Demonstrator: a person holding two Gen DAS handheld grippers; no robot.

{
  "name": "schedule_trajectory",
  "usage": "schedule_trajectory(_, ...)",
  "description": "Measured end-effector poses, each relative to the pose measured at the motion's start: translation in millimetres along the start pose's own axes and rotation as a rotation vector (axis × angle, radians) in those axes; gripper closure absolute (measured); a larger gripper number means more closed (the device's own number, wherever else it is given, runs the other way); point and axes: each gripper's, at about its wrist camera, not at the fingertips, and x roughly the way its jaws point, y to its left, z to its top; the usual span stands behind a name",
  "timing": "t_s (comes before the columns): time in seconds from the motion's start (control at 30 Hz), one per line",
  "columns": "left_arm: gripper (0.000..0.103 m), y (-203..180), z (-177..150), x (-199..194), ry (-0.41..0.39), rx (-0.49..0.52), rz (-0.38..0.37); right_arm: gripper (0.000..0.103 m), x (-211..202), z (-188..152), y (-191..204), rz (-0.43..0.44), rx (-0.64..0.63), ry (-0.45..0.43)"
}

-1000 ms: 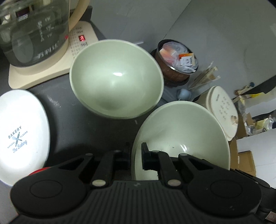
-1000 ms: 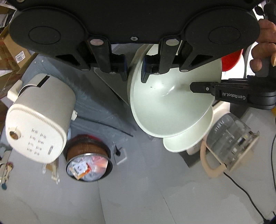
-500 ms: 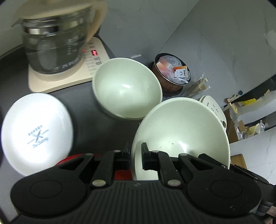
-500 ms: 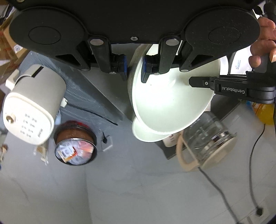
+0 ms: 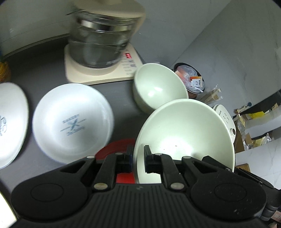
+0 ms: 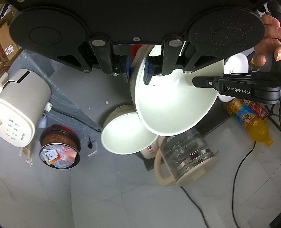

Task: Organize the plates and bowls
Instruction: 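Carry the pale green bowl with the right tool and lower it into the red bowl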

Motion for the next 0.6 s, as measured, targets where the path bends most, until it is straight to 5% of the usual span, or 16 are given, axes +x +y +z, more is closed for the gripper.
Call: schedule_trajectory(0.6,0.093,58.6,-34.0,-14.4,0.017,-0.121,0.01,0.087,20.7,-34.4,35.0,-0.008,-0.043,0.085)
